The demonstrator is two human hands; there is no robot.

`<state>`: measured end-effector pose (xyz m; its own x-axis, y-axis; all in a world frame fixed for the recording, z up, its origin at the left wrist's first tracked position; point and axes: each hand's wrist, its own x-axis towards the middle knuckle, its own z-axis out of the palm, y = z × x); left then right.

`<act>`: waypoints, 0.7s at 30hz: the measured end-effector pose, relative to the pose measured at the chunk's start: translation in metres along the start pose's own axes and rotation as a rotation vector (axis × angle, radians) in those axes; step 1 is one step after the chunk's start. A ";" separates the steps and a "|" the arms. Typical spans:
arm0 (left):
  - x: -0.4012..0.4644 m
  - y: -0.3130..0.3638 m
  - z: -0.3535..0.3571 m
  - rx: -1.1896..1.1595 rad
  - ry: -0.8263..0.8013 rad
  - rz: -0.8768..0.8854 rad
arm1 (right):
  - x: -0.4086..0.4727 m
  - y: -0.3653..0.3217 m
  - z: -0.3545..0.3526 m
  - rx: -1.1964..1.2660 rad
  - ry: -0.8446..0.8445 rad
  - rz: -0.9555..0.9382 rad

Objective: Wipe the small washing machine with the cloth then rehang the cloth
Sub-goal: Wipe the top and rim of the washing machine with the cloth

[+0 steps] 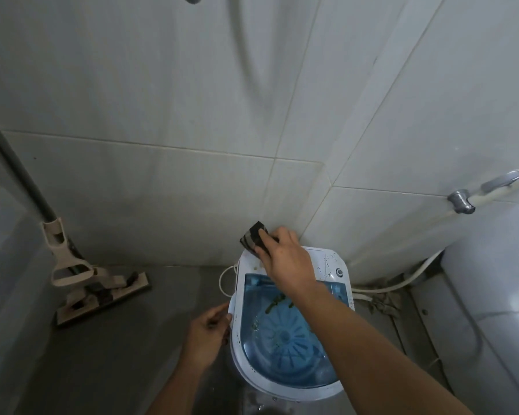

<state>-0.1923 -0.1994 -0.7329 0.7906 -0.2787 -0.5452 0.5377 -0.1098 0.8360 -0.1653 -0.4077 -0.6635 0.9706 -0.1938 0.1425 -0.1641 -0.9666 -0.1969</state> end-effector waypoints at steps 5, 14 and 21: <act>-0.001 0.000 0.001 -0.014 -0.022 0.000 | -0.001 0.004 0.013 -0.044 0.035 0.036; 0.001 0.001 0.002 -0.039 -0.084 0.001 | -0.038 0.000 0.001 -0.011 -0.169 -0.147; 0.003 -0.002 0.002 0.008 -0.081 0.028 | 0.018 0.014 -0.021 0.008 -0.119 0.050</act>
<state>-0.1919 -0.2016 -0.7364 0.7787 -0.3582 -0.5151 0.5132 -0.1086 0.8514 -0.1537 -0.4279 -0.6432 0.9754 -0.2197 0.0165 -0.2115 -0.9548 -0.2086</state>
